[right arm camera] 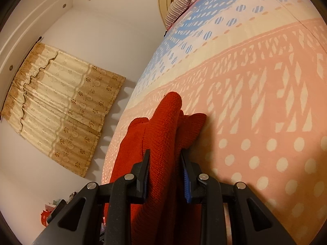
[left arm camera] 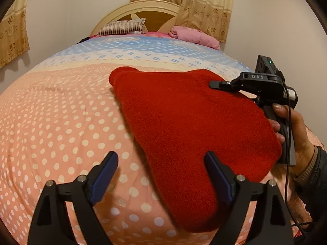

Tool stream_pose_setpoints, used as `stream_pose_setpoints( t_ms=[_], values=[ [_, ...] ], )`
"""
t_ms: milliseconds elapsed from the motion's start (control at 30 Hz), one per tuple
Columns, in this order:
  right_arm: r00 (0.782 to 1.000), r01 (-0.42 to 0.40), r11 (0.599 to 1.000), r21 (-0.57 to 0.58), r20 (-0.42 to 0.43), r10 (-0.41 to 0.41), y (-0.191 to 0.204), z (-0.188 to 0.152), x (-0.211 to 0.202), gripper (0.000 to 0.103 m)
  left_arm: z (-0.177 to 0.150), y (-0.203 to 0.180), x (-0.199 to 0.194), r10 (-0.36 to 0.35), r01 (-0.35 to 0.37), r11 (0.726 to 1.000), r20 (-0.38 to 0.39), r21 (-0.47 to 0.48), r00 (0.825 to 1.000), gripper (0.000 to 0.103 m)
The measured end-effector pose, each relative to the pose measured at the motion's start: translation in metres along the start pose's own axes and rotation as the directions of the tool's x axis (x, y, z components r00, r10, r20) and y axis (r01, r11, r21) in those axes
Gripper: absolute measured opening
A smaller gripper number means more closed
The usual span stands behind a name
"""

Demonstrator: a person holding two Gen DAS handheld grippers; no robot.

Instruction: Fold small clothes

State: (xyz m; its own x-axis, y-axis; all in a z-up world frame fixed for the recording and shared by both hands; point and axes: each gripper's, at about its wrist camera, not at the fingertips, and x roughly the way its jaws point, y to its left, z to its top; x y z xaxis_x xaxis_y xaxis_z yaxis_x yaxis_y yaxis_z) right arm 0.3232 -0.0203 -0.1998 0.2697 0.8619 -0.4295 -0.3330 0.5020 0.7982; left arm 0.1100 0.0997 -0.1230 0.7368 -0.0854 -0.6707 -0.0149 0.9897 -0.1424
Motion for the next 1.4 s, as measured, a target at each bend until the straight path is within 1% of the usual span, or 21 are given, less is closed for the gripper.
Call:
stream_pose_setpoints(
  t_ms=[167,200,300,367,433,533,600,667,700,800,833,900,933,967,1000,1067,1100,1200,1300,1400],
  values=[
    [1.000,0.017,1.000,-0.009,0.008,-0.017,0.001,-0.002,-0.001,0.027,0.005,-0.001,-0.006,0.014,-0.014,1.000,0.009,0.015,1.000,0.089],
    [1.000,0.017,1.000,-0.005,0.009,-0.017,-0.001,-0.002,-0.001,0.029,0.007,-0.001,-0.010,0.014,-0.015,1.000,0.022,0.020,1.000,0.089],
    [1.000,0.016,1.000,0.015,0.015,-0.017,-0.006,-0.003,-0.003,0.029,0.015,-0.002,-0.025,0.035,-0.038,0.999,0.085,0.032,0.996,0.090],
    [0.999,0.029,0.999,0.017,0.030,-0.029,-0.006,-0.004,-0.006,0.029,0.023,0.001,-0.032,0.048,-0.051,0.998,0.119,0.029,0.992,0.099],
    [0.998,0.053,0.999,0.001,0.044,-0.053,-0.002,-0.004,-0.010,0.029,0.027,0.006,-0.030,0.081,-0.084,0.996,0.133,0.023,0.988,0.100],
    [0.993,0.098,0.994,-0.047,0.068,-0.094,0.010,-0.007,-0.018,0.029,0.032,0.018,-0.014,0.109,-0.110,0.994,0.109,0.004,0.988,0.100],
    [0.989,0.131,0.988,-0.080,0.086,-0.125,0.019,-0.010,-0.023,0.029,0.032,0.023,-0.002,0.126,-0.126,0.992,0.075,-0.007,0.989,0.100],
    [0.979,0.172,0.979,-0.113,0.129,-0.157,0.030,-0.015,-0.034,0.029,0.030,0.025,0.007,0.125,-0.124,0.992,0.054,-0.011,0.991,0.100],
    [0.975,0.183,0.975,-0.127,0.153,-0.163,0.036,-0.017,-0.041,0.029,0.028,0.026,0.008,0.122,-0.122,0.992,0.052,-0.010,0.991,0.100],
    [0.972,0.169,0.964,-0.204,0.198,-0.129,0.064,-0.028,-0.061,0.030,0.025,0.024,0.008,0.120,-0.120,0.993,0.055,-0.008,0.991,0.100],
    [0.975,0.156,0.957,-0.243,0.193,-0.110,0.077,-0.034,-0.064,0.032,0.025,0.024,0.007,0.118,-0.118,0.993,0.055,-0.011,0.991,0.100],
    [0.986,0.119,0.940,-0.318,0.150,-0.074,0.095,-0.048,-0.062,0.047,0.026,0.023,0.005,0.115,-0.115,0.993,0.059,-0.009,0.992,0.100],
    [0.992,0.098,0.931,-0.350,0.108,-0.064,0.102,-0.057,-0.057,0.050,0.025,0.022,0.005,0.114,-0.114,0.993,0.058,-0.005,0.992,0.100],
    [0.996,0.086,0.925,-0.370,0.069,-0.065,0.104,-0.065,-0.051,0.050,0.024,0.021,0.005,0.118,-0.118,0.993,0.056,0.001,0.991,0.101],
    [0.995,0.098,0.921,-0.378,0.044,-0.088,0.103,-0.072,-0.045,0.050,0.023,0.020,0.004,0.123,-0.123,0.992,0.057,0.003,0.991,0.102],
    [0.985,0.167,0.906,-0.389,0.040,-0.165,0.097,-0.080,-0.039,0.050,0.018,0.018,0.004,0.128,-0.128,0.992,0.060,0.008,0.990,0.103],
    [0.981,0.189,0.903,-0.386,0.042,-0.187,0.092,-0.083,-0.038,0.050,0.016,0.017,0.006,0.127,-0.128,0.992,0.057,0.010,0.990,0.103],
    [0.987,0.162,0.931,-0.326,0.043,-0.157,0.078,-0.084,-0.043,0.049,0.012,0.016,0.011,0.116,-0.116,0.993,0.045,0.002,0.992,0.103],
    [0.985,0.172,0.924,-0.340,0.059,-0.162,0.070,-0.090,-0.040,0.050,0.009,0.016,0.013,0.119,-0.118,0.993,0.047,-0.005,0.992,0.103],
    [0.981,0.195,0.918,-0.345,0.075,-0.180,0.076,-0.093,-0.041,0.050,0.010,0.015,0.005,0.130,-0.129,0.992,0.042,-0.010,0.991,0.103]
  ],
)
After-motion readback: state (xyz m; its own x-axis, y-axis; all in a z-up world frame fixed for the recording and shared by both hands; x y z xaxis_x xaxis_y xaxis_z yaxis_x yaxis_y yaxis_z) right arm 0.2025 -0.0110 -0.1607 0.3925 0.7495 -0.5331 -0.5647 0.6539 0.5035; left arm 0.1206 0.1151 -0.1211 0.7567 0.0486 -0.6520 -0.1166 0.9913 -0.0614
